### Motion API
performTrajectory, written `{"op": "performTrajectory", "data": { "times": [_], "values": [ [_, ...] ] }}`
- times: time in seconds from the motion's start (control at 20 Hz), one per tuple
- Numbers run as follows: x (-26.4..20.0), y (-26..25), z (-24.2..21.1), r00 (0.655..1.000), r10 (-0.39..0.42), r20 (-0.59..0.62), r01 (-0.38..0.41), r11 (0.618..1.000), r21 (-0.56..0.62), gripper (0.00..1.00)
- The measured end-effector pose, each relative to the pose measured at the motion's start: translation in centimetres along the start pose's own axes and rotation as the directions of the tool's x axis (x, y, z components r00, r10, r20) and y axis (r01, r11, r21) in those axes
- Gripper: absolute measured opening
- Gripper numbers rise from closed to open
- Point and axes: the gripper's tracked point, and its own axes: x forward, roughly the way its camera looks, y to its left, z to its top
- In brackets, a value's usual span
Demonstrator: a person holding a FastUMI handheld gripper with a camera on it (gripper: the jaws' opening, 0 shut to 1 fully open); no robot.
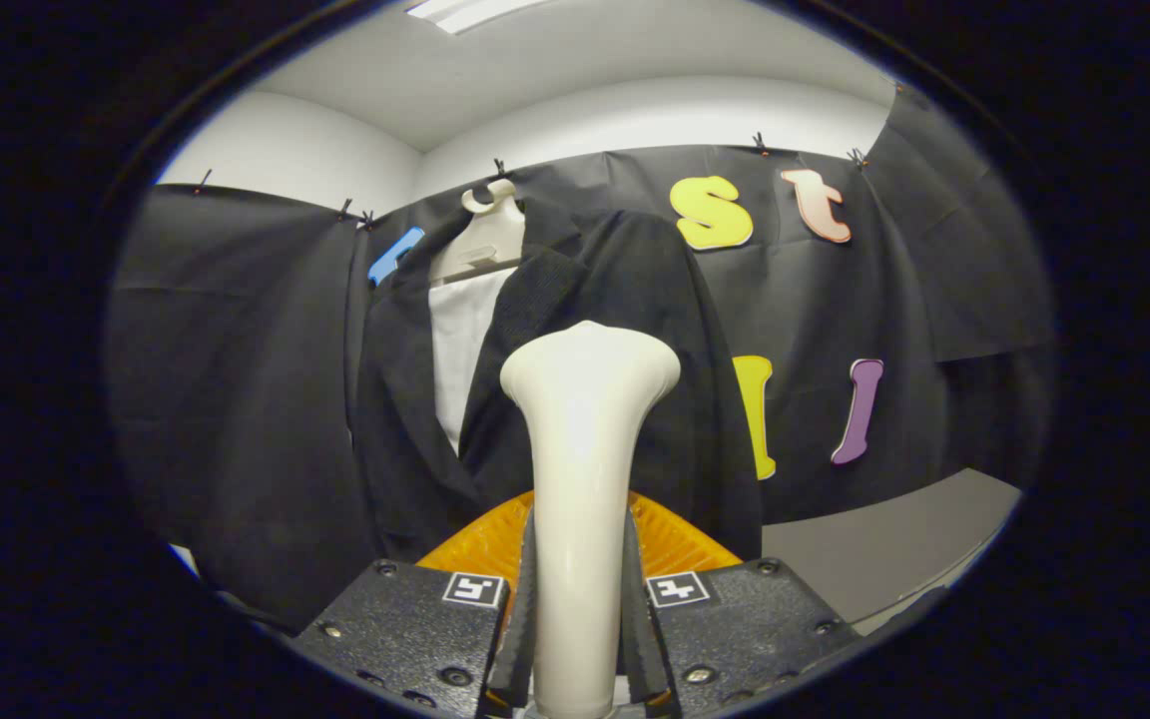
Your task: Iron the clothes twice with a garment steamer, once on the left side and once on the right side.
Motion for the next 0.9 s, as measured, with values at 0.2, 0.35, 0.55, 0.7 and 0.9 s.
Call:
{"op": "performTrajectory", "data": {
  "times": [0.2,0.35,0.55,0.7,0.9],
  "values": [
    [-0.5,-0.2,-2.6,0.999,-0.006,-0.041,0.006,1.0,-0.004,0.39],
    [-0.8,-0.2,-4.8,0.997,-0.005,-0.074,0.004,1.0,-0.011,0.39],
    [-1.3,-0.5,-8.2,0.99,-0.01,-0.14,0.01,1.0,0.0,0.39],
    [-1.7,-0.7,-10.0,0.986,-0.014,-0.166,0.013,1.0,-0.007,0.39],
    [-2.1,-1.1,-13.2,0.977,-0.026,-0.21,0.022,1.0,-0.023,0.39]
  ]
}}
